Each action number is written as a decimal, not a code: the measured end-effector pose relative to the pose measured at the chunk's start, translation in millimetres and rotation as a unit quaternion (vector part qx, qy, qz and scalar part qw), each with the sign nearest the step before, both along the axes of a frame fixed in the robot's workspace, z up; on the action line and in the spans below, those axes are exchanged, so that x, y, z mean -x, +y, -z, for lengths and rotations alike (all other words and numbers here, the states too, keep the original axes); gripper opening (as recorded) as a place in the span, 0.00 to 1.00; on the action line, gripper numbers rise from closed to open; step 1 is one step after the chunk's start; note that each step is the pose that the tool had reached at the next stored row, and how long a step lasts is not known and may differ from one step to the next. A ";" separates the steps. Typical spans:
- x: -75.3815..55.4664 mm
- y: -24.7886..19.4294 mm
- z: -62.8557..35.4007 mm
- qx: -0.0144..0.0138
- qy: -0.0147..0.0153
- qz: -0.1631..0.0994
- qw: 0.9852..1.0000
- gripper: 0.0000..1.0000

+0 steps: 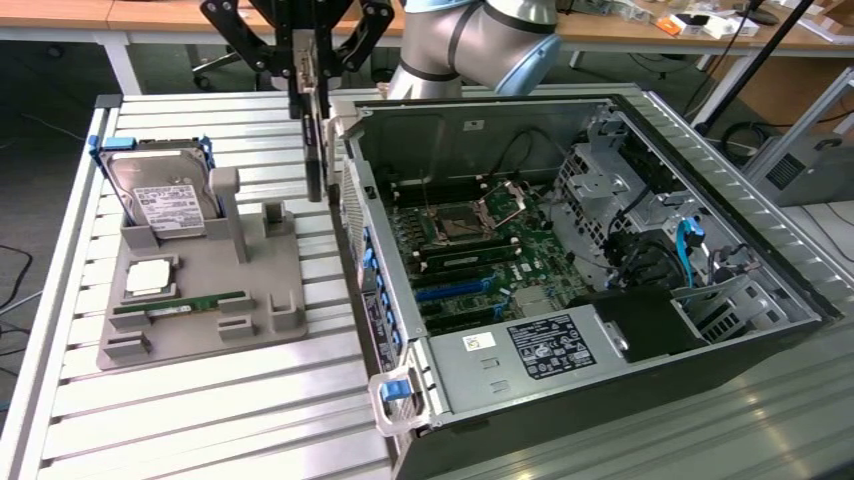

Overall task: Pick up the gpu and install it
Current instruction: 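Pick up the gpu and move the gpu toward the slot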

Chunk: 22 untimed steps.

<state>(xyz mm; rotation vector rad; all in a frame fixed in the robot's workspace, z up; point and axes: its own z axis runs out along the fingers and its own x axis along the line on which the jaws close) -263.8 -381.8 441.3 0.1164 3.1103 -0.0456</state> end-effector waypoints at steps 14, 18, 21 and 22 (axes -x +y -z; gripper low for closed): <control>-4.4 0.0 0.3 0.003 0.000 0.000 1.000 0.27; -5.3 0.0 0.4 0.004 0.000 0.000 1.000 0.27; -6.1 0.0 0.5 0.005 0.000 0.000 1.000 0.27; -6.3 0.0 0.5 0.005 0.000 0.000 1.000 0.27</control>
